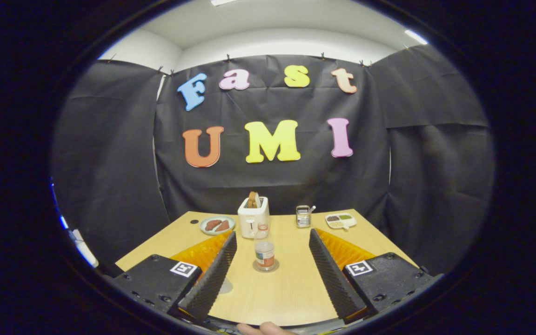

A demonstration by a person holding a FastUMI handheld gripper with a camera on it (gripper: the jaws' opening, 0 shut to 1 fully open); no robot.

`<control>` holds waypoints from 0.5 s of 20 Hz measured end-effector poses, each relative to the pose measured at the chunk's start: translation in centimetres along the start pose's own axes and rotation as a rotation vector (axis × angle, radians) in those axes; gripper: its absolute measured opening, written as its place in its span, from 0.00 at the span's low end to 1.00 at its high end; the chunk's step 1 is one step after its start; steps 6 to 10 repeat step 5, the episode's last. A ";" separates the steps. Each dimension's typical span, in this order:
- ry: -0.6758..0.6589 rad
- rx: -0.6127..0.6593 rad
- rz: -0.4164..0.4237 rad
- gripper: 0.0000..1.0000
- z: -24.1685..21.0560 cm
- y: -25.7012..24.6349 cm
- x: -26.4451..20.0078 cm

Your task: Take the bottle from table, then pour the juice into the cup, finally place the bottle on the coaster

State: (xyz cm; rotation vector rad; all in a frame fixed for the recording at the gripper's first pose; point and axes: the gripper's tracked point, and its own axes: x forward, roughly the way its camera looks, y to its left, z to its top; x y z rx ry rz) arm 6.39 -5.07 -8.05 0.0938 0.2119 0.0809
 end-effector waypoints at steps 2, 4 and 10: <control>-0.020 -0.008 -0.025 1.00 0.7 -1.2 -0.8; -0.046 -0.019 -0.036 1.00 1.3 -1.5 -1.7; -0.065 -0.023 -0.029 1.00 1.9 -1.4 -2.3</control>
